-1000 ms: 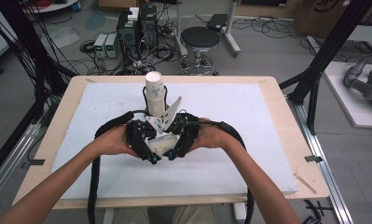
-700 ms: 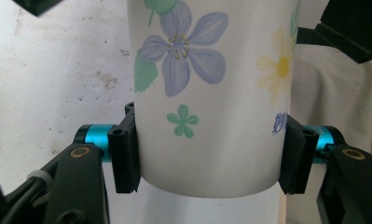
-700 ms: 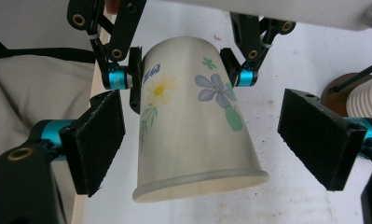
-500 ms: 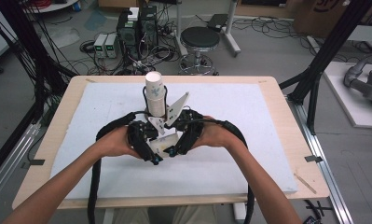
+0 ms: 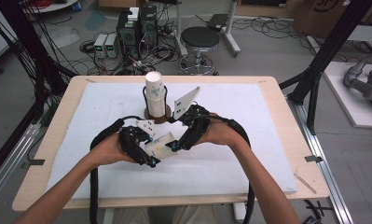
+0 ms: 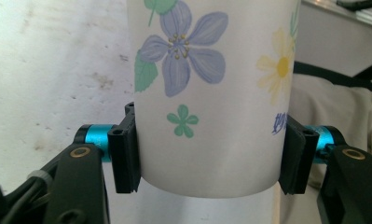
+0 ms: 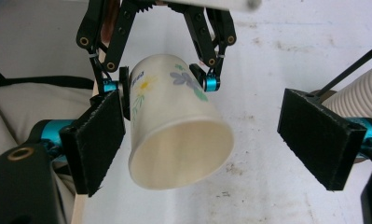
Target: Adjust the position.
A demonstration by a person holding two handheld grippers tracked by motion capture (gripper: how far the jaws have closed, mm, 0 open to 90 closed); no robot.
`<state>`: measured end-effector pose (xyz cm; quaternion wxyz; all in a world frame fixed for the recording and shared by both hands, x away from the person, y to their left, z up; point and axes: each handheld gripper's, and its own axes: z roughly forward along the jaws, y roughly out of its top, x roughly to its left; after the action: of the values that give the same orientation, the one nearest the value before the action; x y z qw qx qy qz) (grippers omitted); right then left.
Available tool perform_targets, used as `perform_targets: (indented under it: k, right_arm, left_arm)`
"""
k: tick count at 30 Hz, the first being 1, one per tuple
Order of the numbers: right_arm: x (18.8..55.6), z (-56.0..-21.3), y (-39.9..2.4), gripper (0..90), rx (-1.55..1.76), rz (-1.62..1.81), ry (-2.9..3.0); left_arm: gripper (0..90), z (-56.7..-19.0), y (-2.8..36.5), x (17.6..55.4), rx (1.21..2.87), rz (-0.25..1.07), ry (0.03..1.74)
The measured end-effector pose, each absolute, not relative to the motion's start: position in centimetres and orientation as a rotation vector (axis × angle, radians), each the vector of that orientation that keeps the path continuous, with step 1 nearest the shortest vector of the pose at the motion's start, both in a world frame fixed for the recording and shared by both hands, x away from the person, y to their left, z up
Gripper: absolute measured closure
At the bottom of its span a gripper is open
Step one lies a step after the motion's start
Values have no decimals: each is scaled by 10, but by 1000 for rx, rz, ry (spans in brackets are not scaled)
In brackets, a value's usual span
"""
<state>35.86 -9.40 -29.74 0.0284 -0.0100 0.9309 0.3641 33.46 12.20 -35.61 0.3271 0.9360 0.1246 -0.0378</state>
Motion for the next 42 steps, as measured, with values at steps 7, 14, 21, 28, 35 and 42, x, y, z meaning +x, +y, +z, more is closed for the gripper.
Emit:
perform_targets:
  k: [7,14,21,28,35,42]
  right_arm:
    - [360,-293,-101,152,-5,1178,2834]
    - [361,-289,-107,152,15,1209,2811]
    - [361,-287,-113,152,35,1227,2804]
    - [362,-290,-123,153,80,1354,2764]
    - [363,-315,-141,152,175,1496,2714]
    - [363,-328,-145,152,196,1575,2686]
  left_arm:
    - [370,-353,133,334,2373,-76,346]
    - [370,-355,145,332,2296,-52,367]
    - [370,-350,154,332,2222,-45,366]
    - [370,-347,158,331,2156,-35,366]
    - [370,-350,161,333,2060,-30,371]
    - [370,-356,163,334,1960,-28,369]
